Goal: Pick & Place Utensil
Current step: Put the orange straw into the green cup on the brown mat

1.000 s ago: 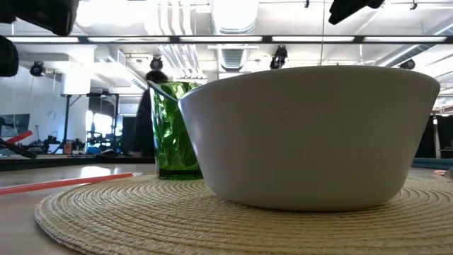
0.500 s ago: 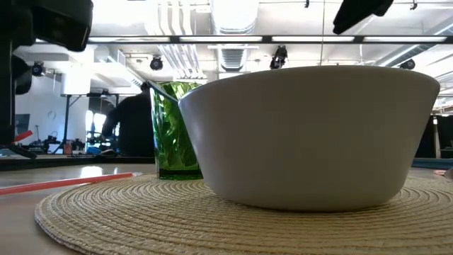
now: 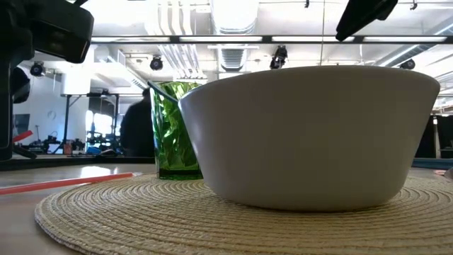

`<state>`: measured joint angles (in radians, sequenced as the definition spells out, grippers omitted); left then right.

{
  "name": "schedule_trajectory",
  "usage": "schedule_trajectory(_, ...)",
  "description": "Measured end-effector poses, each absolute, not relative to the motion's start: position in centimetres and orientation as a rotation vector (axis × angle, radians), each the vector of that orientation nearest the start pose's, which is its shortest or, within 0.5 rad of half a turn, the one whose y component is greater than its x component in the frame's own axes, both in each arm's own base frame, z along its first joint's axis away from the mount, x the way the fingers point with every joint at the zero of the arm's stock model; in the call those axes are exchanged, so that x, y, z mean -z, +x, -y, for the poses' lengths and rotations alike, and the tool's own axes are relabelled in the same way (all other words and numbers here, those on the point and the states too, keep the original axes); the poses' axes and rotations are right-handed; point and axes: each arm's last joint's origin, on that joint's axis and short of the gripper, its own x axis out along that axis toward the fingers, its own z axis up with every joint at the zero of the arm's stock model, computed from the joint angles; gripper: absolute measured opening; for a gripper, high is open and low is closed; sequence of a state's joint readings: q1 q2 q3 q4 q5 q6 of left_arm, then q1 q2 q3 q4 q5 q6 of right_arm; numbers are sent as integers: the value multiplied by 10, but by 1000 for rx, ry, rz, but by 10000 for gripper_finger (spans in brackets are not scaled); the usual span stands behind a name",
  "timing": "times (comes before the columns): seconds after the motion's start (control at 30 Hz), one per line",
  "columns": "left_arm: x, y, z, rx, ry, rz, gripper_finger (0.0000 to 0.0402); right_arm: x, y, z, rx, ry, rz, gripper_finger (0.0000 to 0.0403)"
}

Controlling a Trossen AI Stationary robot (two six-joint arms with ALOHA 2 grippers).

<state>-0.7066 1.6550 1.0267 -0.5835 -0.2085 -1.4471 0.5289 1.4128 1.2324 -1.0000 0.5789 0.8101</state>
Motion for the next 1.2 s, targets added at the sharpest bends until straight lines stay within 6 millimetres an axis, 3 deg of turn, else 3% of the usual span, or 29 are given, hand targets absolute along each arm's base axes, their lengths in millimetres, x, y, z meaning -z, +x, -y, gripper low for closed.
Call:
schedule_trajectory(0.37, -170, 244, 195, -474, -677, -1060, 151, -295, 237, -120, 427, 121, -889, 136)
schedule_trajectory(0.9, -143, 246, 194, -559, -581, -1122, 150, -295, 237, -121, 430, 132, -885, 118)
schedule_trajectory(1.2, -142, 245, 194, -536, -529, -1147, 79, -295, 237, -121, 450, 174, -875, 129)
